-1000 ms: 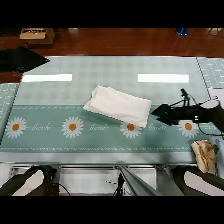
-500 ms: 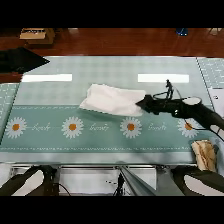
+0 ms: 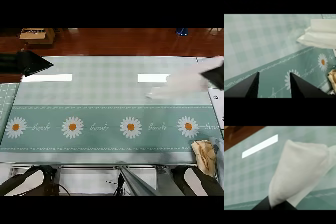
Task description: Fold the shirts.
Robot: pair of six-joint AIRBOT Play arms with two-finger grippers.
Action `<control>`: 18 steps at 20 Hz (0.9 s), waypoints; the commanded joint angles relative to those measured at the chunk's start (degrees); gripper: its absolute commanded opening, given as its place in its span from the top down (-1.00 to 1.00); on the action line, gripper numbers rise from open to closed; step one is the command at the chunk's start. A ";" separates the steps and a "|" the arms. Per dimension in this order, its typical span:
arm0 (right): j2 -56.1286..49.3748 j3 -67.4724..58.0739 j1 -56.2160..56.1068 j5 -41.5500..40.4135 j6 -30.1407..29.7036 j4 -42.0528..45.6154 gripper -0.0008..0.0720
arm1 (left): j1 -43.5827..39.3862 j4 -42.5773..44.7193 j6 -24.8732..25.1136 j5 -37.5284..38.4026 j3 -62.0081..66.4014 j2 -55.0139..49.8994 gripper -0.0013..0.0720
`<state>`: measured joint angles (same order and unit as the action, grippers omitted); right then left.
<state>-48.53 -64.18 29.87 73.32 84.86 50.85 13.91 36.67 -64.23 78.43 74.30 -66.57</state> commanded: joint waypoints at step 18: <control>6.62 -7.93 36.50 32.52 5.05 69.79 0.93 | 0.00 0.02 8.13 -19.91 0.00 -13.44 -0.28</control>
<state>-42.46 -72.10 66.11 104.49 89.62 112.75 13.91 36.67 -57.12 63.31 74.28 -78.81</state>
